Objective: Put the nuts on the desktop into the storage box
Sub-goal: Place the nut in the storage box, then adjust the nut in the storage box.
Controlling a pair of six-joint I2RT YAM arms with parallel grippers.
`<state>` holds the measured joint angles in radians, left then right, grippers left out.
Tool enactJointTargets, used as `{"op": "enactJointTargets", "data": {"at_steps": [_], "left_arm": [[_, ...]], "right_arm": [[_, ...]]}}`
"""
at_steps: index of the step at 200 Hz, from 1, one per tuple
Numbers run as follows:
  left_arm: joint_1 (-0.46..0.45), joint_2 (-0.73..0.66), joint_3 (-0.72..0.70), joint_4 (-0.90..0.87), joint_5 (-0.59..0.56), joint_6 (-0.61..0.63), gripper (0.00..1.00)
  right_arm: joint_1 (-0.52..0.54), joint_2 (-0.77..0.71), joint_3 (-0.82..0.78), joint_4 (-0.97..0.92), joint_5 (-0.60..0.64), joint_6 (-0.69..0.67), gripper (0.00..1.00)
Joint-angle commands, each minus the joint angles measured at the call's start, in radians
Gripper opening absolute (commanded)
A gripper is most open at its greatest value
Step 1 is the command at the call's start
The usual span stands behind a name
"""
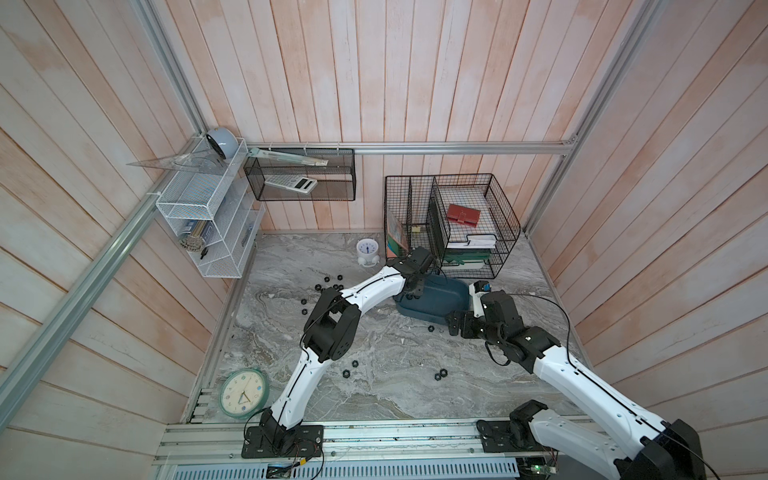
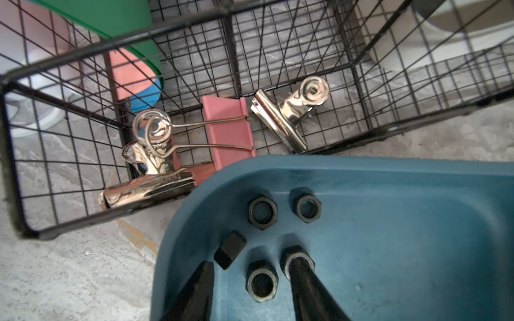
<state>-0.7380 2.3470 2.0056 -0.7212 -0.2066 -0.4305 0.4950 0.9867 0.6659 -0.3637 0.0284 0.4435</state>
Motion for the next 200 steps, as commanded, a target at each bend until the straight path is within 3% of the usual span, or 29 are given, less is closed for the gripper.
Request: {"op": "enactJointTargets", "data": {"at_steps": [1, 18, 76, 142, 176, 200], "left_arm": [[0.003, -0.055, 0.001, -0.008, 0.009, -0.012, 0.51], [0.003, -0.086, 0.000, -0.009, 0.013, -0.019, 0.56], [0.005, -0.171, -0.047, 0.017, 0.028, -0.021, 0.59], [0.005, -0.074, 0.000, -0.037, 0.035, -0.021, 0.51], [0.005, -0.027, 0.012, -0.052, 0.028, -0.017, 0.38], [0.005, 0.007, 0.036, -0.080, -0.003, -0.013, 0.37]], "right_arm": [[0.001, 0.004, -0.005, 0.001, 0.008, -0.001, 0.98], [0.001, 0.008, -0.005, 0.003, 0.004, 0.000, 0.98], [0.001, 0.029, 0.001, 0.021, -0.014, 0.008, 0.98], [0.001, 0.032, 0.003, 0.019, -0.014, 0.000, 0.98], [0.001, 0.026, 0.004, 0.011, -0.009, -0.003, 0.98], [0.001, 0.022, 0.005, 0.003, -0.001, -0.006, 0.98]]}}
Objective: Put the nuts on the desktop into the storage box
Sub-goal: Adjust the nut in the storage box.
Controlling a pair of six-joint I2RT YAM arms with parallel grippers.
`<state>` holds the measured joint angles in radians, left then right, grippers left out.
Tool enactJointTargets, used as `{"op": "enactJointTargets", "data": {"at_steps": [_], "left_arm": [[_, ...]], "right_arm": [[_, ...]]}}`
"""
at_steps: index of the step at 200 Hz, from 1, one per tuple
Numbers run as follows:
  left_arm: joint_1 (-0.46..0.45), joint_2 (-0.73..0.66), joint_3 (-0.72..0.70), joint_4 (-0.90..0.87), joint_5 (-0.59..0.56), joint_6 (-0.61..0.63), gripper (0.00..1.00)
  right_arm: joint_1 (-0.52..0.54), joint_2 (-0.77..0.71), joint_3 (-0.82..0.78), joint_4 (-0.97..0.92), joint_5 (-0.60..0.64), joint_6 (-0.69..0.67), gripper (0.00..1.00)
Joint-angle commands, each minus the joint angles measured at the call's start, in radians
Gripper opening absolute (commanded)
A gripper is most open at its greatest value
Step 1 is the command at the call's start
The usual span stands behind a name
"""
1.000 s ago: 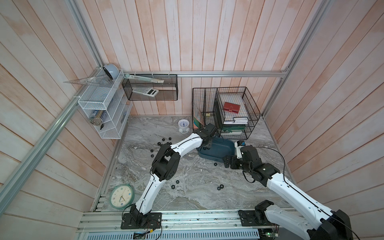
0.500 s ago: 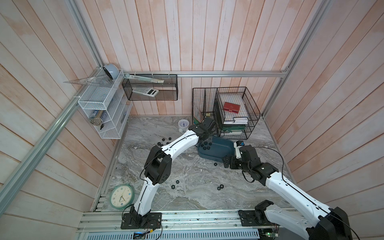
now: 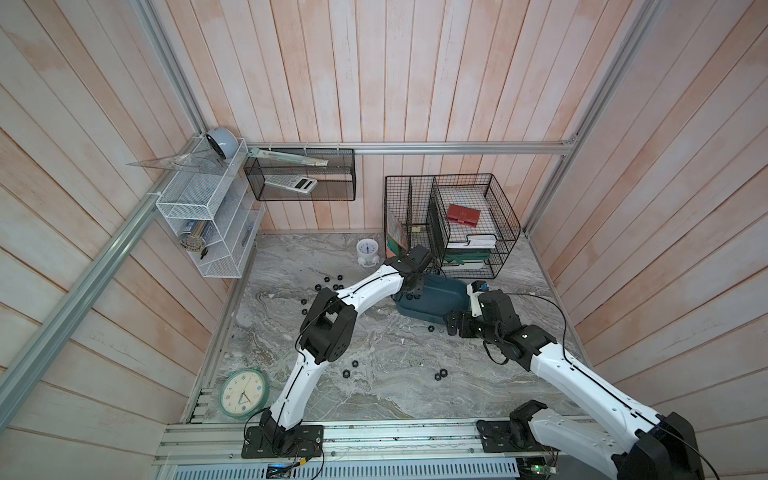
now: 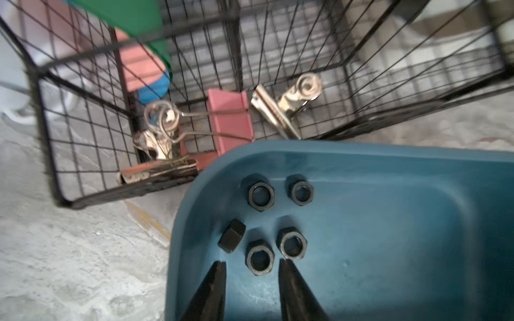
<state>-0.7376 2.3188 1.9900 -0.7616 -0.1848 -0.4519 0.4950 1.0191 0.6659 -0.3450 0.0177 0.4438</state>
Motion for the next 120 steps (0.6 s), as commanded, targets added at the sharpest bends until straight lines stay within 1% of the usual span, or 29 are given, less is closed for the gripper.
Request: {"op": "enactJointTargets", "data": {"at_steps": [1, 31, 79, 120], "left_arm": [[0.004, 0.036, 0.053, -0.041, -0.026, 0.009, 0.37], [0.004, 0.079, 0.098, -0.069, -0.040, 0.022, 0.37], [0.004, 0.115, 0.131, -0.073, -0.023, 0.031, 0.37], [0.003, 0.124, 0.130, -0.059, 0.030, 0.033, 0.37]], "right_arm": [[0.001, -0.011, 0.005, -0.015, 0.010, -0.007, 0.98], [0.001, -0.011, 0.004, -0.015, 0.014, -0.008, 0.98], [0.000, -0.010, 0.003, -0.012, 0.022, -0.008, 0.98], [-0.001, -0.007, 0.001, -0.012, 0.021, -0.006, 0.98]]}}
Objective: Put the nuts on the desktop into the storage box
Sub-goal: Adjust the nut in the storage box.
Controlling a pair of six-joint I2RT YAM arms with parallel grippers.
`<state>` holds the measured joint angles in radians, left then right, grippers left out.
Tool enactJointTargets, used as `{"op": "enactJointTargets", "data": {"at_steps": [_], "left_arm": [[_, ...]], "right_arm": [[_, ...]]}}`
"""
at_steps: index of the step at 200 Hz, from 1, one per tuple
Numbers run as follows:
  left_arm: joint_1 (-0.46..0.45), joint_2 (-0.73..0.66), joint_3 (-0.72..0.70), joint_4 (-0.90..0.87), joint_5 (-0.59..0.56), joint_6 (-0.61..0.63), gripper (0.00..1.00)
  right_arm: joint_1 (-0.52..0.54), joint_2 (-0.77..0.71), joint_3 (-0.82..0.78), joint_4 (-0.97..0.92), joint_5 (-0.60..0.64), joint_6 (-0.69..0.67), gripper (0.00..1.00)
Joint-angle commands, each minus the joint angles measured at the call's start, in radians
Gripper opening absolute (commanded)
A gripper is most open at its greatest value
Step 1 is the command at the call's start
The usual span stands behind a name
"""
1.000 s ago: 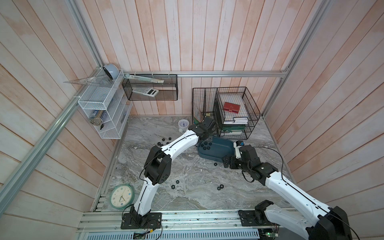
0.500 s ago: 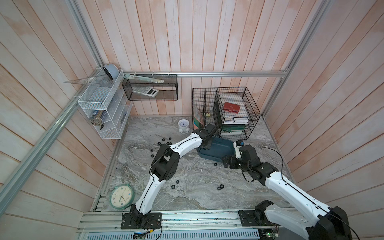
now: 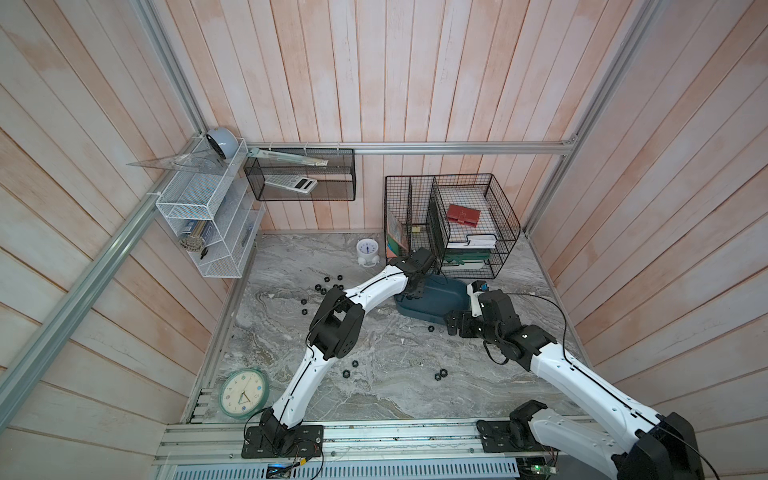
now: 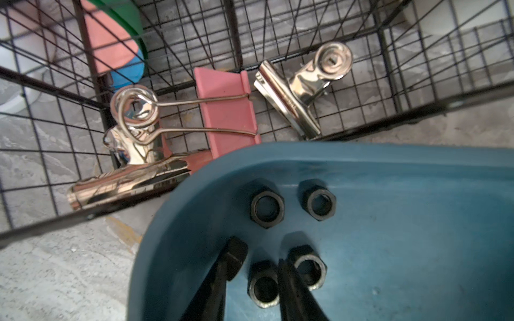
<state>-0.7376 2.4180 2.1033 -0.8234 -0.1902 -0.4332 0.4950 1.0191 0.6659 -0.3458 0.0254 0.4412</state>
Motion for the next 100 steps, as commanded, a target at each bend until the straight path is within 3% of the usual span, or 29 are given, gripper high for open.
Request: {"op": "enactJointTargets", "data": {"at_steps": [1, 100], "left_arm": [[0.003, 0.024, 0.016, 0.004, 0.038, 0.015, 0.37], [-0.003, 0.020, -0.012, 0.059, 0.113, 0.020, 0.37]], "right_arm": [[0.000, -0.006, 0.001, -0.011, 0.013, -0.004, 0.98], [-0.002, 0.009, 0.005, -0.006, 0.011, -0.005, 0.98]]}}
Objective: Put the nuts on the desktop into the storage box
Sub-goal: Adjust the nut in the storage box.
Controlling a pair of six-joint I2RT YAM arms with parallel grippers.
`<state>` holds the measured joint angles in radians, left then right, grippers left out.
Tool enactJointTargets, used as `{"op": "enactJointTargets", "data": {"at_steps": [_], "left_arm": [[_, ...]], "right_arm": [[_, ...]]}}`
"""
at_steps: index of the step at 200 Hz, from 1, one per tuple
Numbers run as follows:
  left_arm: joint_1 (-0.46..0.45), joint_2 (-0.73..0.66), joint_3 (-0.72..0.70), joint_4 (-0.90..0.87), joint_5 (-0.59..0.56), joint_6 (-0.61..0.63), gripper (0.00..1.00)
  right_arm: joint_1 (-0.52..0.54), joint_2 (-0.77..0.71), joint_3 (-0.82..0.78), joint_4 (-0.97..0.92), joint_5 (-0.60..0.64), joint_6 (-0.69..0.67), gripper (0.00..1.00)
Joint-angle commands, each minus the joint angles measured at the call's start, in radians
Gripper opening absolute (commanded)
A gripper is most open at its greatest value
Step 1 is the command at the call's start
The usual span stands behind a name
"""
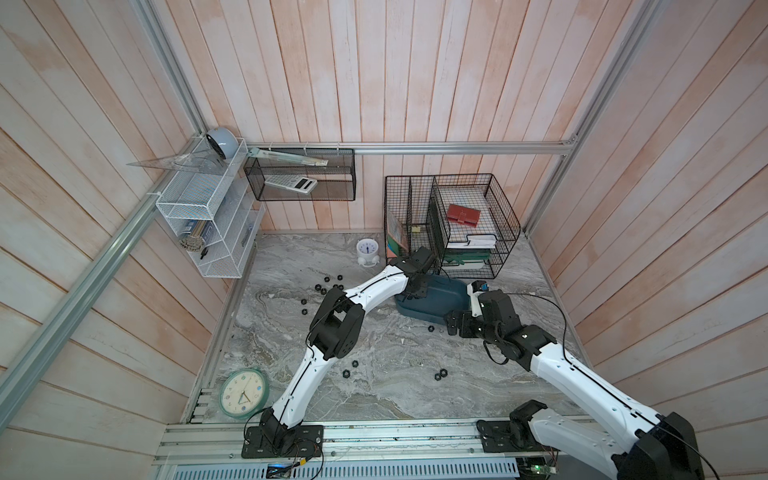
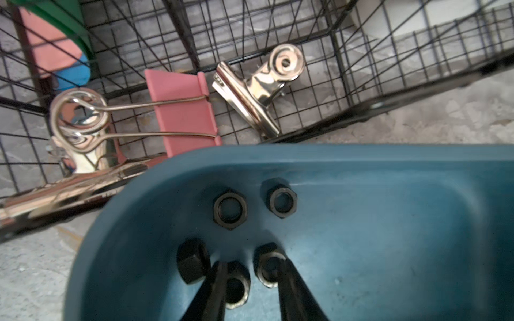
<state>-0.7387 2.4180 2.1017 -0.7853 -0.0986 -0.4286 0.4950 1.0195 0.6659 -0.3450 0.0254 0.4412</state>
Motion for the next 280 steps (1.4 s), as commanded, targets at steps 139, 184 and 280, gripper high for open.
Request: {"op": "enactJointTargets", "data": {"at_steps": [139, 184, 280], "left_arm": [[-0.001, -0.026, -0.025, -0.019, -0.151, -0.009, 0.38], [-0.008, -0.037, -0.026, -0.020, -0.158, 0.000, 0.39], [-0.037, -0.040, 0.011, -0.061, -0.227, 0.029, 0.39]], "right_arm": [[-0.005, 0.012, 0.003, -0.006, 0.006, -0.003, 0.98], [-0.006, 0.011, 0.003, -0.006, 0.006, -0.004, 0.98], [-0.006, 0.015, 0.002, -0.005, 0.007, -0.004, 0.98]]}}
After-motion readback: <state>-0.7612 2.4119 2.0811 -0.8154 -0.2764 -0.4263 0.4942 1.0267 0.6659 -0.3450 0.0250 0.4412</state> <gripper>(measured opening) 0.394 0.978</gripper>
